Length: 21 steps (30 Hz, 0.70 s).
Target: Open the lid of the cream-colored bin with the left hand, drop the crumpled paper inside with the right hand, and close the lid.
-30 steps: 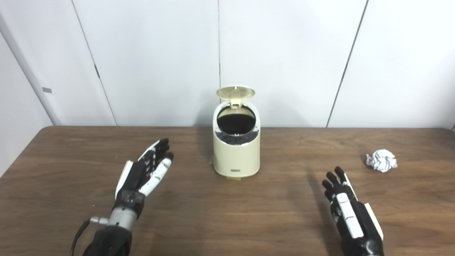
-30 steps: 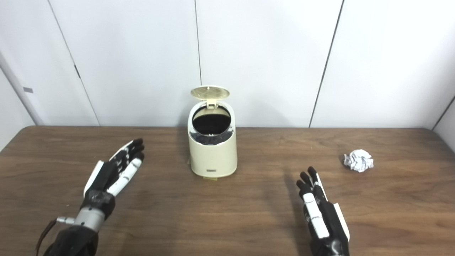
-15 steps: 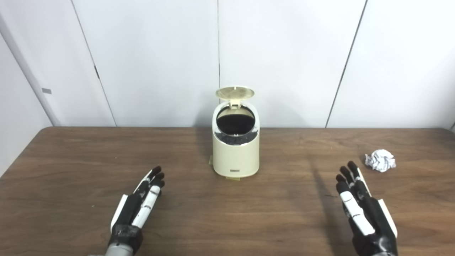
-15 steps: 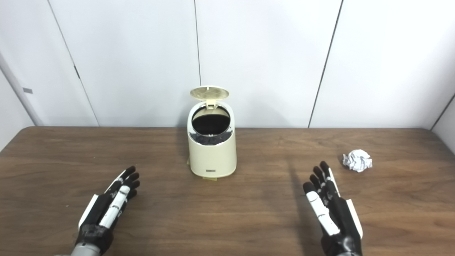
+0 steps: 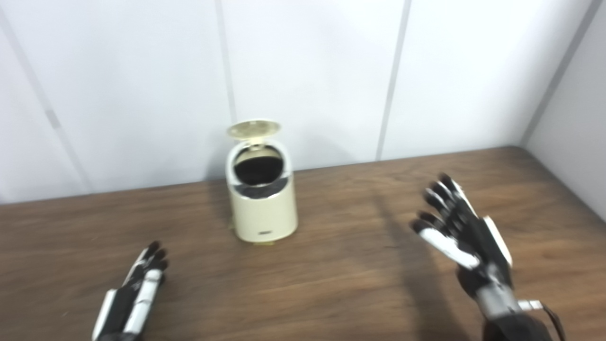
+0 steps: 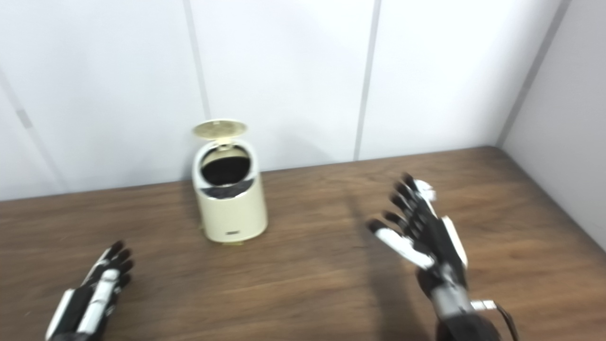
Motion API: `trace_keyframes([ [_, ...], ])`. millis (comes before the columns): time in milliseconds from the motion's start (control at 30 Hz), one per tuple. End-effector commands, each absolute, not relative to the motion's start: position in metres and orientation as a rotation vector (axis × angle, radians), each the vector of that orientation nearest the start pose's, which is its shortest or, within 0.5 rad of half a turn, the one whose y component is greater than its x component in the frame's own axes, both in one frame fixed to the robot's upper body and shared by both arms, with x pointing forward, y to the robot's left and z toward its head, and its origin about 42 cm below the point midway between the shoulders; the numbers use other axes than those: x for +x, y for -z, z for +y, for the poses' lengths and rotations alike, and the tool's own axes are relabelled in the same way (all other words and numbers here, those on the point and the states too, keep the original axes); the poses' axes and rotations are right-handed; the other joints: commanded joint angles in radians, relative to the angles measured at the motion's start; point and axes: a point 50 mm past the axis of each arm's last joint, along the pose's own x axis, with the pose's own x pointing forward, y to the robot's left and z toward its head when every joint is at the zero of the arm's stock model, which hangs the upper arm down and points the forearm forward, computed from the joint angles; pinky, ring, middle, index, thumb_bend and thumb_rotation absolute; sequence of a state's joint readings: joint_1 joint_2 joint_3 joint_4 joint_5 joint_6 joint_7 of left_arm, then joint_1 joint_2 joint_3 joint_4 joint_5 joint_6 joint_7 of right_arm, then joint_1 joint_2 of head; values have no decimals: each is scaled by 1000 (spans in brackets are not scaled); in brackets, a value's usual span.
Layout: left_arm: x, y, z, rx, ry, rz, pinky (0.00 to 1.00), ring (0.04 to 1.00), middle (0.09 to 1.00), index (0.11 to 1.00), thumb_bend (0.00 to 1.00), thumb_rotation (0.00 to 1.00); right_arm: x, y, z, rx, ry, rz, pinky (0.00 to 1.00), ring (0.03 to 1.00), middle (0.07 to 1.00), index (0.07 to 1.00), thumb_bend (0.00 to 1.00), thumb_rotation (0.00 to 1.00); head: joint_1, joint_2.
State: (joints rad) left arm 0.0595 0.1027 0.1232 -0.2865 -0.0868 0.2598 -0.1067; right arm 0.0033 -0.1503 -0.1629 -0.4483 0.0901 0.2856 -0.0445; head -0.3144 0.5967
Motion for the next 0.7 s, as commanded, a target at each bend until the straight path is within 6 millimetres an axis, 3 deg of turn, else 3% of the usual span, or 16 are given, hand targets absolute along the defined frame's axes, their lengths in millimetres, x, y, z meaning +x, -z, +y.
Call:
trace_keyframes([
  [0,263,-163,274,22,-8,-62,977,960,964,1000,398,705,269,-225,-300,-134,199,-238,799,911,930,914,673,206,-8,1],
  [133,262,-164,276,3,-12,-63,976,960,966,1000,395,690,276,-236,-311,-273,278,-223,859,887,894,890,703,232,-43,6],
  [267,262,-168,277,-31,-17,-60,986,973,975,1000,394,669,286,-242,-326,-322,314,-191,928,906,910,917,673,189,-72,15],
  [400,264,-173,275,-66,-26,-66,998,982,983,1000,393,629,300,-244,-345,-431,340,-172,876,902,912,918,716,232,-91,20],
  [567,263,-179,270,-63,-28,-56,975,958,965,1000,386,609,317,-259,-362,-672,380,-143,842,867,883,882,774,170,-119,25],
  [667,261,-181,268,-78,-28,-49,994,968,969,1000,328,624,329,-269,-372,-770,383,-122,735,863,896,892,815,165,-127,28],
])
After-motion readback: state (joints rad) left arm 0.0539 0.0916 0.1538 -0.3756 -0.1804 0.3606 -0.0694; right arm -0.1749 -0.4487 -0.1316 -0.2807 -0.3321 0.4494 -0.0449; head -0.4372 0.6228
